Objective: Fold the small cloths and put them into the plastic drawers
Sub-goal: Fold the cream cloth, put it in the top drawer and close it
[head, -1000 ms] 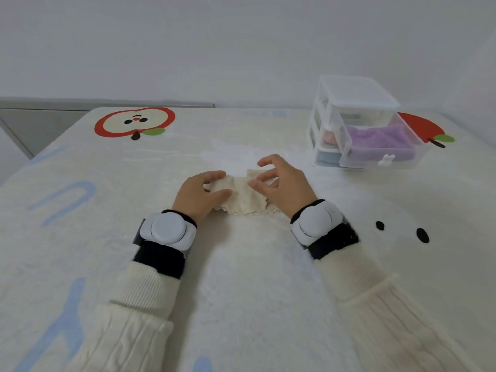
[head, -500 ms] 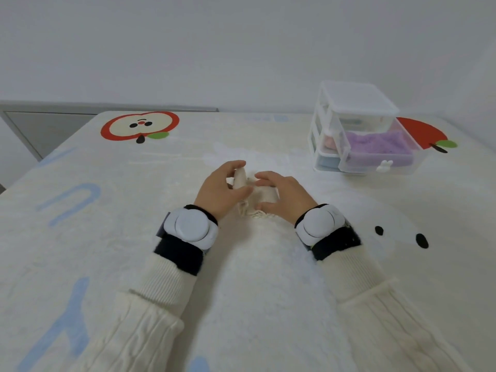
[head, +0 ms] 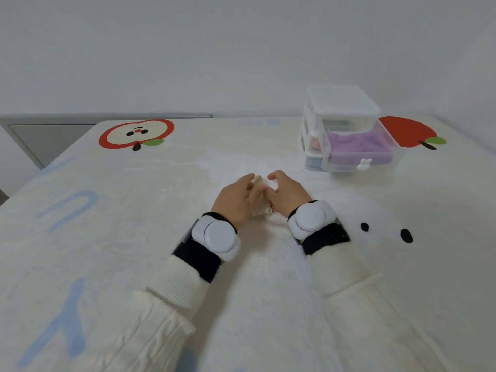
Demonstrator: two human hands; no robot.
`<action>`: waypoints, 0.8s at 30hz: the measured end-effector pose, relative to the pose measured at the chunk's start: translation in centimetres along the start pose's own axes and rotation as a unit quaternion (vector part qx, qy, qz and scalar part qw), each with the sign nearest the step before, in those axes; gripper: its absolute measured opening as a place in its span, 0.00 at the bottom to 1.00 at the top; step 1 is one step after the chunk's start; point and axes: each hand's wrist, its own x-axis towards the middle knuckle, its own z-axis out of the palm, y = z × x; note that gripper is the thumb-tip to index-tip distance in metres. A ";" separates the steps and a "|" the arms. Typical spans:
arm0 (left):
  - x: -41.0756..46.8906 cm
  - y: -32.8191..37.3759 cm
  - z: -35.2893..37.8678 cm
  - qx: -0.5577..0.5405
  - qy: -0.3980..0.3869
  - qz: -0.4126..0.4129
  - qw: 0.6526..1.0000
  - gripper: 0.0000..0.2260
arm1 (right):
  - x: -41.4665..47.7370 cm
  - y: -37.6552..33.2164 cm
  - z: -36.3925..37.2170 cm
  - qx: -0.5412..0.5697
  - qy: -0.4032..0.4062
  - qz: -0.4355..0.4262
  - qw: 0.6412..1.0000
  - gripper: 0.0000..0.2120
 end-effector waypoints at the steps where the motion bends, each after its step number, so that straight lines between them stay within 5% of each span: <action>1: 0.0 -0.2 -0.1 0.039 0.020 0.008 0.999 0.20 | 0.0 -0.5 0.1 -0.039 -0.001 -0.007 0.999 0.20; 4: -0.3 -0.7 0.1 0.090 -0.002 0.000 0.996 0.21 | 0.0 -0.7 0.4 -0.034 0.002 -0.007 0.999 0.23; 6: -0.7 -0.6 0.0 0.112 -0.035 -0.007 0.993 0.23 | 0.2 -0.9 0.5 0.112 -0.013 0.023 0.993 0.23; 9: -1.1 -0.3 0.6 0.166 -0.017 -0.015 0.986 0.23 | -0.4 -1.2 0.2 0.400 -0.065 0.082 0.910 0.20; 11: -1.0 -0.4 0.4 0.148 0.041 -0.003 0.988 0.16 | -1.1 -1.7 -0.4 0.469 -0.080 0.069 0.877 0.19; 15: -1.0 0.0 -1.2 0.031 0.122 0.032 0.992 0.15 | -2.4 -2.6 -1.6 0.424 -0.053 -0.011 0.904 0.15; 18: -0.9 1.6 -2.2 -0.044 0.159 0.041 0.985 0.12 | -3.3 -3.3 -2.8 0.281 0.066 -0.130 0.948 0.13; 24: -0.7 6.5 -3.4 -0.264 0.211 0.094 0.936 0.10 | -5.1 -5.3 -7.8 0.169 0.210 -0.269 0.925 0.20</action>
